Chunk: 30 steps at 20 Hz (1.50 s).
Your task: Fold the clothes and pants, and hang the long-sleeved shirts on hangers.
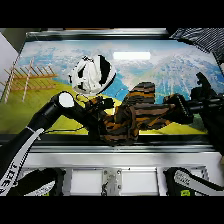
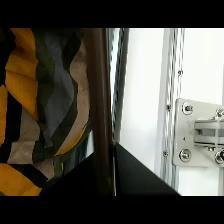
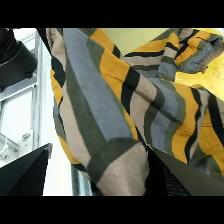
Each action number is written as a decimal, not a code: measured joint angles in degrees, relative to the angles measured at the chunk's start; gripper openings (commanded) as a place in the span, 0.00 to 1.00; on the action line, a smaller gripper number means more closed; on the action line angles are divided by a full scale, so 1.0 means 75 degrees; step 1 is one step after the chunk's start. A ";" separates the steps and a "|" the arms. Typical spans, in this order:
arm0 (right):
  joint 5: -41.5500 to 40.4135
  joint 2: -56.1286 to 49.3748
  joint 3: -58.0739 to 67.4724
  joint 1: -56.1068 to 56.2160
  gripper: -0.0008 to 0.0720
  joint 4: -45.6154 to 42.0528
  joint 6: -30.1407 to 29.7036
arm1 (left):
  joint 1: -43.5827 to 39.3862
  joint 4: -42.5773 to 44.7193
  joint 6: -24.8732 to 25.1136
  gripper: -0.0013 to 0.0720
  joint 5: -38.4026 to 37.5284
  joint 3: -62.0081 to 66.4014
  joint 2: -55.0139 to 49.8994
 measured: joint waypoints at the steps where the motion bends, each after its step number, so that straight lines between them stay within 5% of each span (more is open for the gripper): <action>1: -0.0003 -0.0067 -0.0006 0.0099 0.92 0.0000 -0.0020 | 0.0000 0.0029 -0.0003 0.03 -0.0012 0.0000 0.0000; 21: -0.0085 -0.0283 -0.0012 0.0364 0.91 0.0003 -0.0076 | 0.0000 -0.0003 0.0003 0.03 0.0017 -0.0003 -0.0003; 22: -0.0085 -0.0283 -0.0012 0.0364 0.71 0.0003 -0.0076 | 0.0000 -0.0006 0.0006 0.03 0.0017 -0.0003 -0.0003; 23: -0.0093 -0.0283 -0.0012 0.0364 0.24 0.0006 -0.0105 | 0.0000 -0.0006 0.0006 0.03 0.0003 -0.0003 -0.0003; 24: -0.0090 -0.0283 -0.0012 0.0361 0.03 0.0003 -0.0105 | 0.0000 0.0020 0.0017 0.03 -0.0012 -0.0003 -0.0003; 30: -0.0029 -0.0286 -0.0017 0.0376 0.03 0.0003 -0.0114 | 0.0000 0.0236 0.0012 0.03 0.0044 -0.0003 -0.0009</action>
